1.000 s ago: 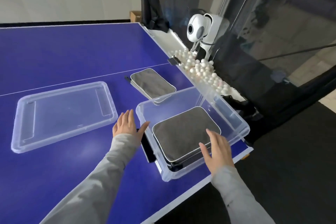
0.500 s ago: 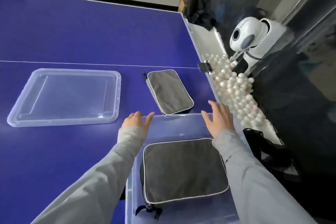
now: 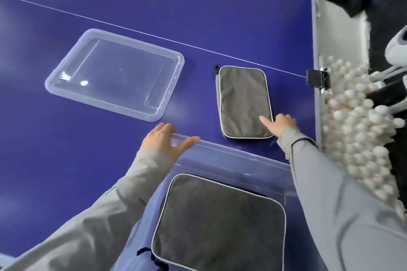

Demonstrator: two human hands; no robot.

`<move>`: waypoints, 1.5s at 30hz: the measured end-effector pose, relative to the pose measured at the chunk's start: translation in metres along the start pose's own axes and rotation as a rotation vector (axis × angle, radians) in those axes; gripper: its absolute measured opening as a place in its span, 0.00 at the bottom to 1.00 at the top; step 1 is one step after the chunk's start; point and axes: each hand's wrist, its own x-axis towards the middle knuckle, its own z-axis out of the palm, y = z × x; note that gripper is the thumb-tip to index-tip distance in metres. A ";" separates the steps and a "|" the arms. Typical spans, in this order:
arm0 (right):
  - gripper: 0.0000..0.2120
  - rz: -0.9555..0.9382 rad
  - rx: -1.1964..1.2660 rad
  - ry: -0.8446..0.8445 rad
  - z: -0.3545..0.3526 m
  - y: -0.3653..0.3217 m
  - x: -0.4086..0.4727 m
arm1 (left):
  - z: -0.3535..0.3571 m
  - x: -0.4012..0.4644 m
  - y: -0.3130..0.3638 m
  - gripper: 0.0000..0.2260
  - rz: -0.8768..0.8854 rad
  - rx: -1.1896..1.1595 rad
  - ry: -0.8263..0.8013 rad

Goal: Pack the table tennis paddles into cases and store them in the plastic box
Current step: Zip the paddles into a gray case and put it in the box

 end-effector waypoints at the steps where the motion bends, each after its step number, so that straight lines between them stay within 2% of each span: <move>1: 0.37 0.026 0.025 -0.024 0.004 -0.004 0.008 | 0.000 0.000 -0.001 0.26 0.001 0.009 0.001; 6: 0.46 0.117 0.199 -0.007 0.021 -0.014 0.030 | 0.002 0.003 -0.002 0.26 -0.012 0.033 -0.001; 10: 0.47 0.176 0.322 0.003 0.018 -0.017 0.032 | 0.003 0.004 -0.003 0.24 -0.013 0.037 -0.016; 15: 0.39 0.072 0.528 0.173 0.000 -0.018 0.024 | 0.004 0.007 -0.005 0.24 0.004 0.065 -0.017; 20: 0.27 0.067 1.035 0.195 -0.036 -0.029 0.001 | 0.003 0.004 -0.002 0.23 0.005 0.042 -0.022; 22: 0.25 0.050 1.166 0.188 -0.047 -0.034 -0.020 | 0.000 0.002 0.000 0.22 0.026 0.020 -0.024; 25: 0.20 -0.069 1.301 0.215 -0.054 -0.041 -0.071 | -0.006 -0.003 0.001 0.18 0.054 -0.162 0.006; 27: 0.17 -0.171 1.370 0.234 -0.051 -0.049 -0.114 | -0.019 -0.008 -0.002 0.12 0.027 -0.390 0.054; 30: 0.15 -0.298 1.378 0.237 -0.038 -0.073 -0.183 | -0.060 -0.012 -0.011 0.10 -0.094 -0.865 0.045; 32: 0.12 -0.398 1.379 0.235 -0.022 -0.097 -0.225 | -0.098 -0.013 -0.028 0.13 -0.136 -1.067 -0.018; 34: 0.11 -0.494 1.360 0.224 0.001 -0.128 -0.268 | -0.136 -0.019 -0.058 0.13 -0.117 -1.121 -0.026; 38: 0.12 -0.605 1.270 0.166 0.065 -0.195 -0.350 | -0.200 -0.043 -0.142 0.16 -0.095 -1.250 0.139; 43: 0.16 -0.645 1.153 0.108 0.148 -0.280 -0.438 | -0.264 -0.082 -0.266 0.09 -0.013 -1.191 0.361; 45: 0.15 -0.676 1.086 0.149 0.167 -0.310 -0.466 | -0.289 -0.096 -0.310 0.11 0.021 -1.116 0.422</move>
